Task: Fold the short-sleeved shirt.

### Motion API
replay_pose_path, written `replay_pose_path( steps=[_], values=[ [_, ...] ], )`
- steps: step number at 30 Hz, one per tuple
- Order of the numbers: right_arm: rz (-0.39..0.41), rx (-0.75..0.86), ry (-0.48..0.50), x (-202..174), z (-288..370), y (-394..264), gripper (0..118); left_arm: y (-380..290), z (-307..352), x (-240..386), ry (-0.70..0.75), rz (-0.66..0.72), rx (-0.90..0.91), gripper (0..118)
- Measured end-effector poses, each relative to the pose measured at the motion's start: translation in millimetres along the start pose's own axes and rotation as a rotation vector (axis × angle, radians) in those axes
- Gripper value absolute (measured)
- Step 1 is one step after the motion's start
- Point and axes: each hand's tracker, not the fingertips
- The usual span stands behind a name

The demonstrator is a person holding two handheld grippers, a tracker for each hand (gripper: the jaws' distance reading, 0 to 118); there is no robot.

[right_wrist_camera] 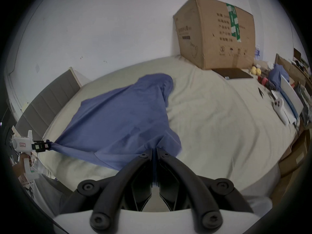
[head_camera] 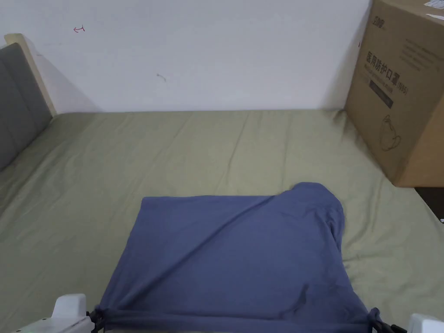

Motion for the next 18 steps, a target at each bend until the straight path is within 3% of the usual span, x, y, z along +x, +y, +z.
replay_pose_path(
  steps=[7, 11, 12, 13, 15, 16, 17, 18],
  values=[
    [-0.041, -0.162, -0.1, 12.1, -39.1, -33.6, 3, -25.8, -24.0, 5.8, 0.032, -0.021, -0.093, 0],
    [-0.051, -0.193, -0.131, 1.3, -38.6, -28.1, 9, -17.3, -17.4, 11.0, 0.047, 0.016, -0.094, 8],
    [-0.03, -0.169, -0.157, -1.9, -35.1, -22.9, 19, -13.2, -13.7, 12.0, 0.059, 0.027, -0.107, 20],
    [0.188, -0.106, -0.262, -1.1, -31.4, -16.2, 45, -8.7, -8.0, 14.0, 0.061, 0.033, -0.106, 44],
    [0.234, -0.041, -0.23, -18.0, -14.1, 2.1, 88, 4.3, 10.6, 19.5, 0.031, 0.048, -0.032, 88],
    [0.249, 0.009, -0.215, -23.6, -6.4, 13.1, 99, 12.1, 19.4, 22.1, 0.026, 0.047, 0.02, 107],
    [0.174, 0.06, -0.069, -36.7, 3.2, 27.3, 99, 22.8, 31.0, 27.4, 0.023, 0.038, 0.087, 111],
    [0.195, 0.106, -0.064, -47.6, 11.5, 40.9, 99, 33.9, 42.5, 33.2, 0.02, 0.026, 0.151, 111]
  ],
)
